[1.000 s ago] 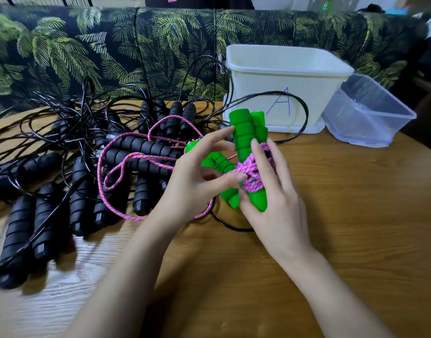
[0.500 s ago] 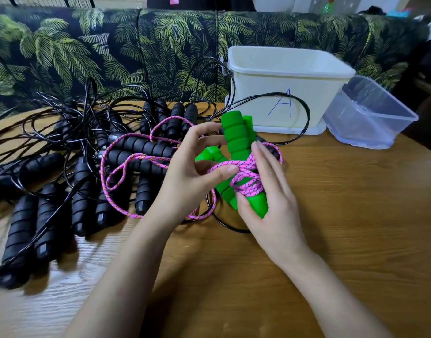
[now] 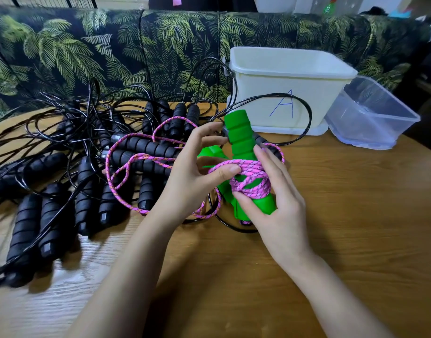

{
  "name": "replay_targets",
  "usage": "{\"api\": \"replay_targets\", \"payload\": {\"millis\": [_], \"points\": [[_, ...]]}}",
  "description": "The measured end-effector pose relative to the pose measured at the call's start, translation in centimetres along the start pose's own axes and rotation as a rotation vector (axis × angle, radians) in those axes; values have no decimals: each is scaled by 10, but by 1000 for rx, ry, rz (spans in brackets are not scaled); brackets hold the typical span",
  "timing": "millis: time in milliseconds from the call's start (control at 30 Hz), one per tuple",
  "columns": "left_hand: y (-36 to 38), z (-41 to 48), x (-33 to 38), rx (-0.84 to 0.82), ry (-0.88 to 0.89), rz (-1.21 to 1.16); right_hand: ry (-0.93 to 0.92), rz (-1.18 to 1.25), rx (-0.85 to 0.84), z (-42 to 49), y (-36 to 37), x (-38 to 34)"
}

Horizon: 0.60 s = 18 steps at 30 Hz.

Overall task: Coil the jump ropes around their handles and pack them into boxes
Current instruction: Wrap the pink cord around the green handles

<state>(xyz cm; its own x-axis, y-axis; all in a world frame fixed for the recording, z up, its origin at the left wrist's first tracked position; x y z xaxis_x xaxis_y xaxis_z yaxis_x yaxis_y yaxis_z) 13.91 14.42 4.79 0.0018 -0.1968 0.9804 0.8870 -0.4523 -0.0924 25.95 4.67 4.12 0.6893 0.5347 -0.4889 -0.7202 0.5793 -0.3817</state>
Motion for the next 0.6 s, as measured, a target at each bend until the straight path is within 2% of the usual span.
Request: {"api": "replay_targets", "payload": {"millis": [167, 367, 600], "points": [[6, 0, 0, -29, -13, 14, -3, 9, 0, 2, 0, -1], [-1, -1, -5, -18, -90, -74, 2, 47, -9, 2, 2, -2], [-1, -1, -8, -25, -155, -151, 82, 184, -17, 3, 1, 10]]}}
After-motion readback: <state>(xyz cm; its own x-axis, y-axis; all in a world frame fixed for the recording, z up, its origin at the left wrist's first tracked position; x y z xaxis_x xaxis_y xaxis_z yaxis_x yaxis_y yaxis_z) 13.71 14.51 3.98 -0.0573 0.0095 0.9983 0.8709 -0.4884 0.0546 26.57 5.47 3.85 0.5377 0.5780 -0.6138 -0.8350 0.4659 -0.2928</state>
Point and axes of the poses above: each hand's wrist, its own z-axis towards the middle knuckle, its own y-axis out of the palm, x = y × z, the point moved 10 cm from there along z, towards the middle knuckle, and after that the axes turned 13 degrees about -y, right-handed, at the moved point
